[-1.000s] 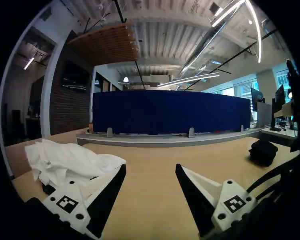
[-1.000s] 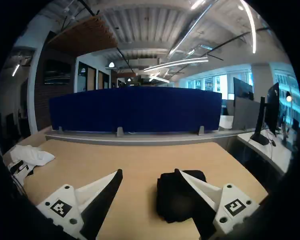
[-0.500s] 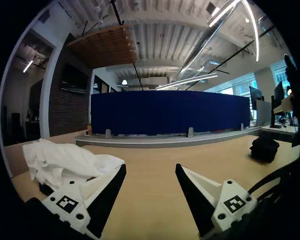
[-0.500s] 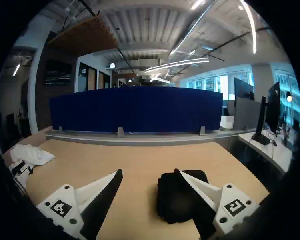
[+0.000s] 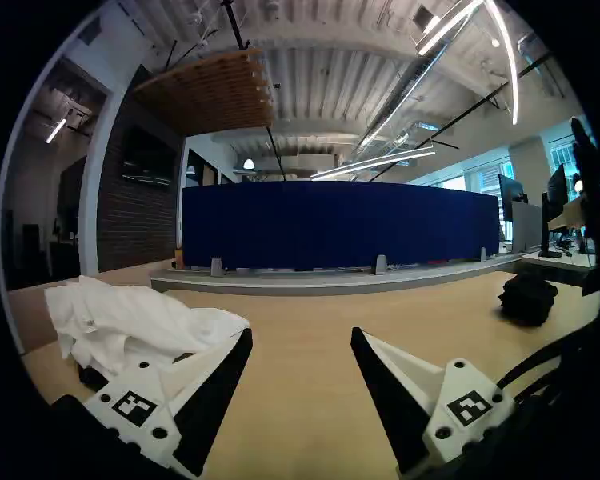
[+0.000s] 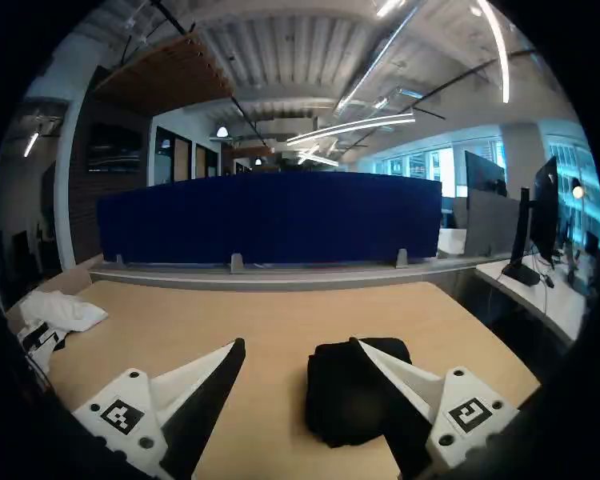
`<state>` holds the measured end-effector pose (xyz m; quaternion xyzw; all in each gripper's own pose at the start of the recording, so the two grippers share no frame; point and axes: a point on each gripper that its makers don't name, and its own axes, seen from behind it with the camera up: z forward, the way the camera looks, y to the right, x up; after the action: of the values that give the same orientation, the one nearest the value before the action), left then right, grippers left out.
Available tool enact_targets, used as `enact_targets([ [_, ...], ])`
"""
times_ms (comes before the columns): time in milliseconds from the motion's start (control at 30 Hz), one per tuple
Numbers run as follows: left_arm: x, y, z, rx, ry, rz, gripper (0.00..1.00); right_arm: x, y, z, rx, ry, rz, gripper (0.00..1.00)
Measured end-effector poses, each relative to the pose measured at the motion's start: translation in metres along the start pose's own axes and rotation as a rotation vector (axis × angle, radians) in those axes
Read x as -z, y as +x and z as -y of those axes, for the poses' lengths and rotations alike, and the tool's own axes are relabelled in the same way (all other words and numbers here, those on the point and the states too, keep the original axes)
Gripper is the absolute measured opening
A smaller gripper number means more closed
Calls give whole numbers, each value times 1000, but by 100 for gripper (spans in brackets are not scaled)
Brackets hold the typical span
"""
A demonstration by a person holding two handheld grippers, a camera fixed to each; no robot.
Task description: Fold towel
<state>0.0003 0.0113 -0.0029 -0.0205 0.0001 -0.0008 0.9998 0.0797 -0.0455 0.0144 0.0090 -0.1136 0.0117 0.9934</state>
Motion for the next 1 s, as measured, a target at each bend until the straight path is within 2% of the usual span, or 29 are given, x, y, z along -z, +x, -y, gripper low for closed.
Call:
enact_targets([
  [367, 0, 0, -1, 0, 1, 0, 92, 0, 11, -16, -16, -2, -72, 100],
  [700, -1, 0, 0, -1, 1, 0, 92, -8, -21, -33, -111, 5, -128, 100],
  [1000, 0, 0, 0, -1, 1, 0, 92, -7, -52, -50, -102, 1, -143, 100],
])
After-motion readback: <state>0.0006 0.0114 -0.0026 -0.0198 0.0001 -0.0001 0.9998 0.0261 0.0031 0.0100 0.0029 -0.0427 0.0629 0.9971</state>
